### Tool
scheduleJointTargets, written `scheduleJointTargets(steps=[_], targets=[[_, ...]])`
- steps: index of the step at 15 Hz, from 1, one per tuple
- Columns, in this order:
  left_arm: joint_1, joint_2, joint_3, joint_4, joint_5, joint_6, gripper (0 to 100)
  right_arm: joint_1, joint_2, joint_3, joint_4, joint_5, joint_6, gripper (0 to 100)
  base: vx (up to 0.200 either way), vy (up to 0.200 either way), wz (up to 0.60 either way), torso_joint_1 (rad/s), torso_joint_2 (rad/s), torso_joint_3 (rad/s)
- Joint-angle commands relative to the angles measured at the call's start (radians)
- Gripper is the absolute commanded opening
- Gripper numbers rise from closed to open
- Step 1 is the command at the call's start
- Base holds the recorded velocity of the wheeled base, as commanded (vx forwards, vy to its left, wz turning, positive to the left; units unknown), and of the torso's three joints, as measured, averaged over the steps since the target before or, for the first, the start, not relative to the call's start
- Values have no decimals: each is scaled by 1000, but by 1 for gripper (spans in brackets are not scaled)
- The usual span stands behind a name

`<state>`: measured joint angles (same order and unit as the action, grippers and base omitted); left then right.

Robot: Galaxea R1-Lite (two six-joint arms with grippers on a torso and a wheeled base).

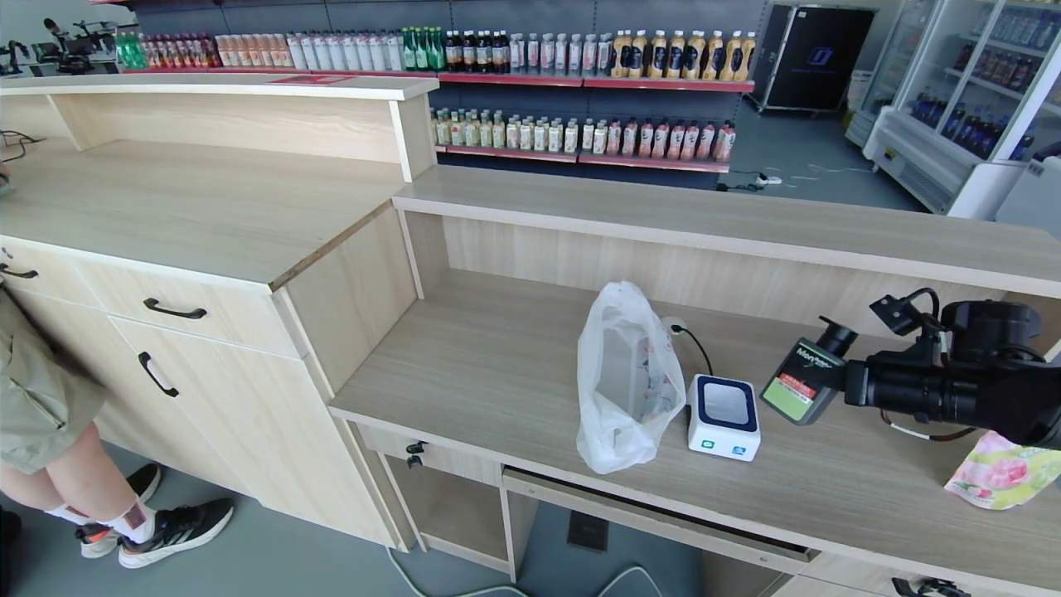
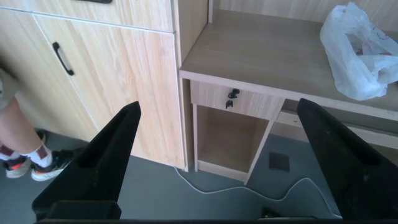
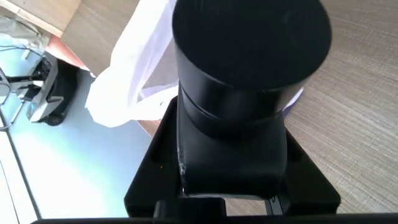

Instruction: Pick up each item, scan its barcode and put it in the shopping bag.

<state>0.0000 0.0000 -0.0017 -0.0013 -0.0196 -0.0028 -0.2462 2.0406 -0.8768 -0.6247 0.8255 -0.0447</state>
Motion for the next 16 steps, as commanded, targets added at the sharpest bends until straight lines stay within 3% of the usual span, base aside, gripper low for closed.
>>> scheduleJointTargets(steps=[1, 9, 16], targets=[[0, 2, 0, 0, 0, 0, 100, 15, 21, -5, -1, -2, 0, 0, 0, 0, 0, 0, 0, 0], [0, 2, 0, 0, 0, 0, 100, 61, 90, -13, -124, -16, 8, 0, 0, 0, 0, 0, 0, 0], [0, 2, 0, 0, 0, 0, 100, 82, 144, -50, -142, -23, 9, 0, 0, 0, 0, 0, 0, 0]])
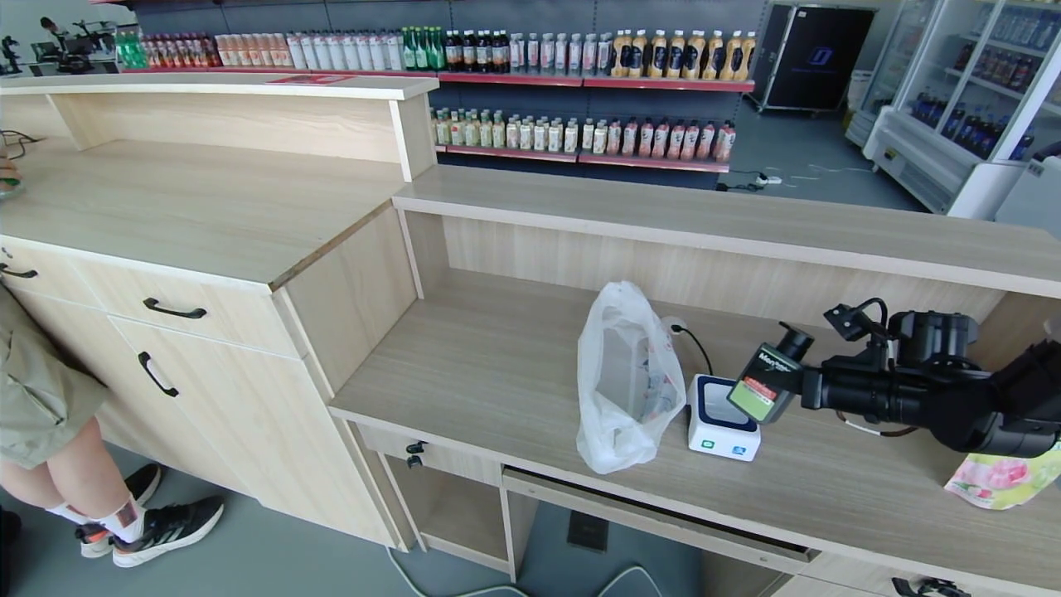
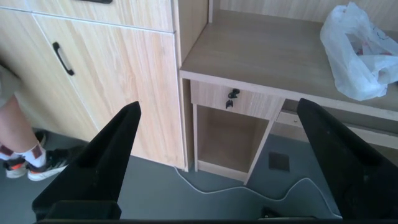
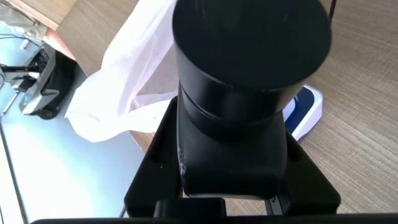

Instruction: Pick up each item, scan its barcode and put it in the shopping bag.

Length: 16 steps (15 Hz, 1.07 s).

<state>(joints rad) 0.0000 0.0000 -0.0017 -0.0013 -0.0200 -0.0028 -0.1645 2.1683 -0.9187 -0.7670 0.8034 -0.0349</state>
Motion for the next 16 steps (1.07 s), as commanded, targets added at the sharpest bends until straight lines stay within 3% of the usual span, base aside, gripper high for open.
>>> scheduleJointTargets(steps=[1, 16], targets=[[0, 2, 0, 0, 0, 0, 100, 0, 24, -20, 0, -6, 0, 0, 0, 0, 0, 0, 0, 0], [0, 2, 0, 0, 0, 0, 100, 31, 61, -71, 0, -9, 24, 0, 0, 0, 0, 0, 0, 0]])
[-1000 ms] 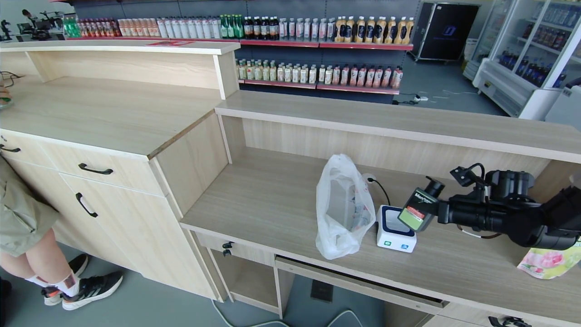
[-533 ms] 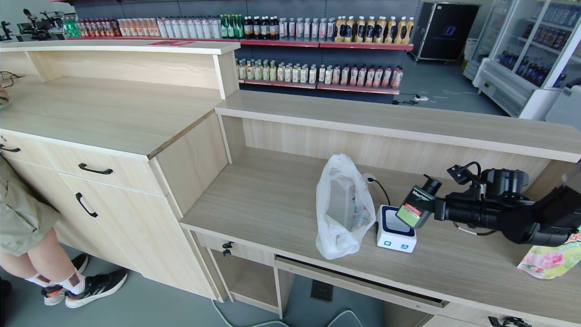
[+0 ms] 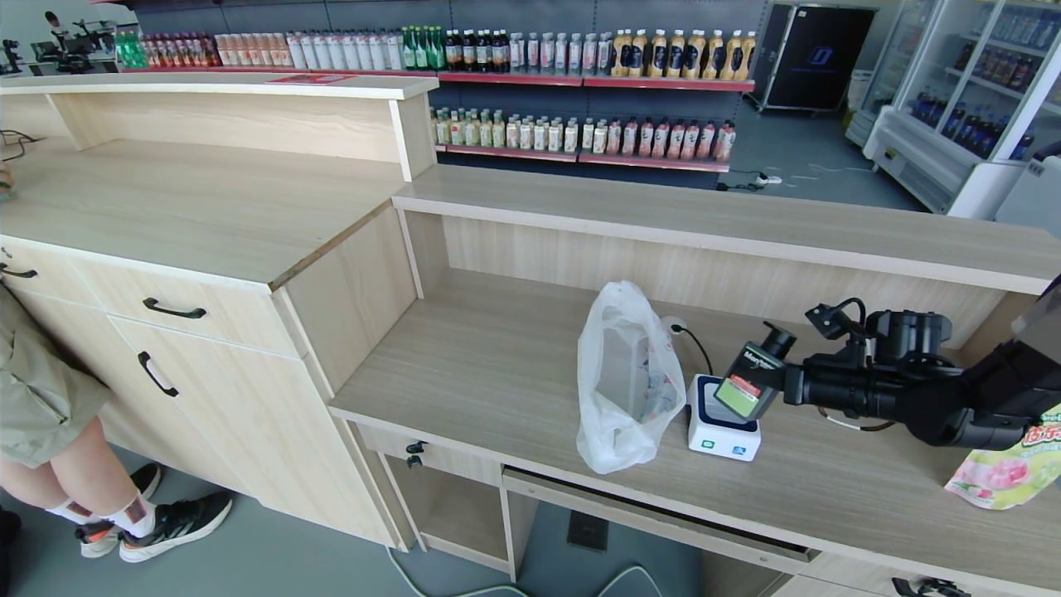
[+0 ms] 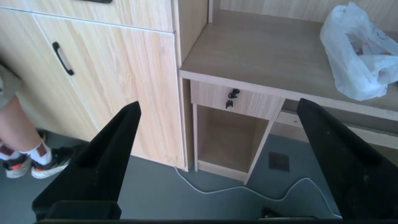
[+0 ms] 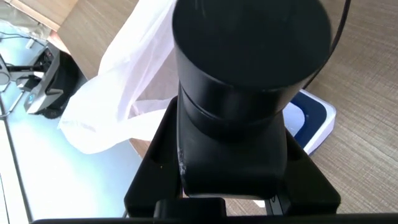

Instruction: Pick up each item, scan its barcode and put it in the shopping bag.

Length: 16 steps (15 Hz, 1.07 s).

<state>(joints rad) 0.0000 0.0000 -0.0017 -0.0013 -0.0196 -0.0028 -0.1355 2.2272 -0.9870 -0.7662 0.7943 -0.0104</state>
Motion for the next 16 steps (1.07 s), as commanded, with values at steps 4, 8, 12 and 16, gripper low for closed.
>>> scheduleJointTargets(steps=[4, 8, 12, 16], targets=[[0, 2, 0, 0, 0, 0, 100, 13, 3, -7, 1, 0, 3, 0, 0, 0, 0, 0, 0, 0], [0, 2, 0, 0, 0, 0, 100, 10, -115, -27, 13, -26, -25, 0, 0, 0, 0, 0, 0, 0], [0, 2, 0, 0, 0, 0, 100, -108, -459, 197, 8, -202, -421, 0, 0, 0, 0, 0, 0, 0], [0, 2, 0, 0, 0, 0, 100, -285, -563, 360, -36, -199, -717, 0, 0, 0, 0, 0, 0, 0]])
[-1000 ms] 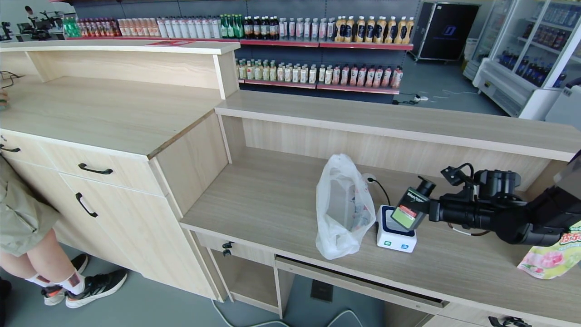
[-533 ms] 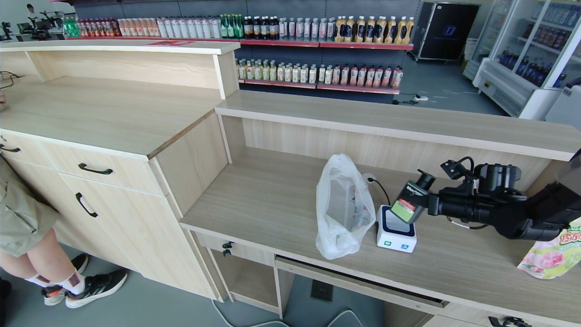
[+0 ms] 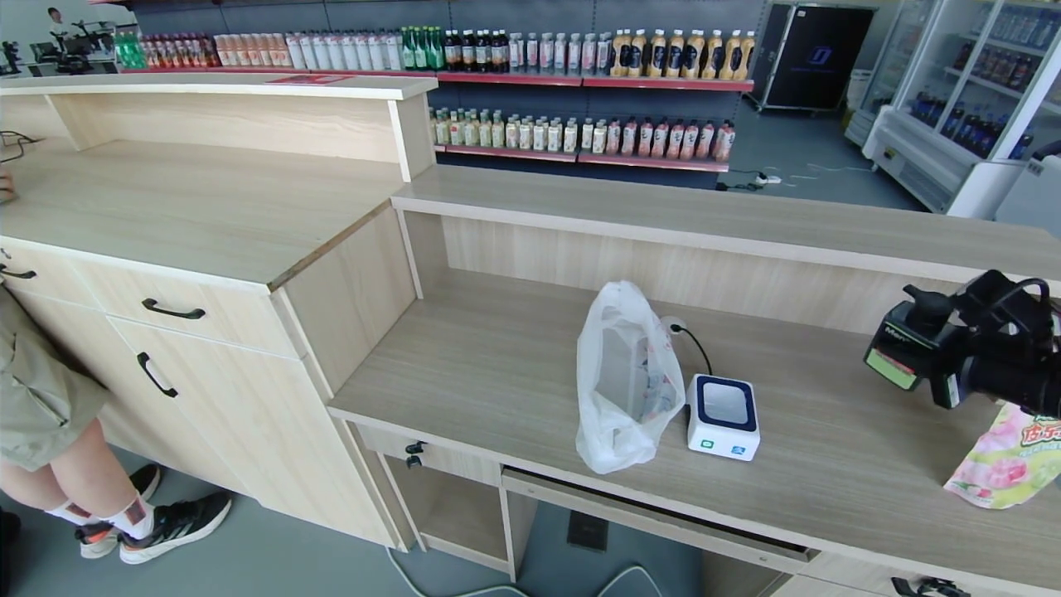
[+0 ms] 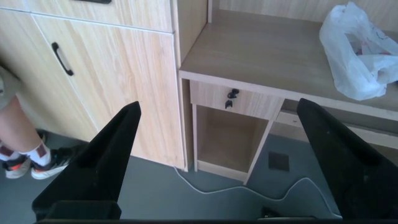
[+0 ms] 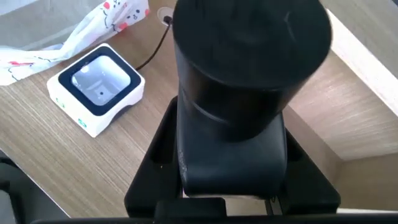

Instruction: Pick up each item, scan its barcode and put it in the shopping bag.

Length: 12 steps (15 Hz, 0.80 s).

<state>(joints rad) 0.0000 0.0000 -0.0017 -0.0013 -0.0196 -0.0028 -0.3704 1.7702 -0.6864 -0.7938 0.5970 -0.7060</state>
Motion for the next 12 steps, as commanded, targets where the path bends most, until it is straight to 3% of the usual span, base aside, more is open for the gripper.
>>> scheduleJointTargets(steps=[1, 3, 5, 7, 10, 12], targets=[[0, 2, 0, 0, 0, 0, 100, -50, -121, 68, -8, -2, -32, 0, 0, 0, 0, 0, 0, 0], [0, 2, 0, 0, 0, 0, 100, -56, -146, 70, -10, 3, -64, 0, 0, 0, 0, 0, 0, 0], [0, 2, 0, 0, 0, 0, 100, -51, -160, 59, -41, -3, -64, 0, 0, 0, 600, 7, 2, 5], [0, 2, 0, 0, 0, 0, 100, -5, -167, 25, -82, -46, 19, 0, 0, 0, 600, 0, 2, 7], [0, 2, 0, 0, 0, 0, 100, 90, -118, -53, -93, -253, 158, 0, 0, 0, 600, 7, 5, 5], [0, 2, 0, 0, 0, 0, 100, 162, -43, -58, -90, -269, 315, 0, 0, 0, 0, 0, 0, 0]])
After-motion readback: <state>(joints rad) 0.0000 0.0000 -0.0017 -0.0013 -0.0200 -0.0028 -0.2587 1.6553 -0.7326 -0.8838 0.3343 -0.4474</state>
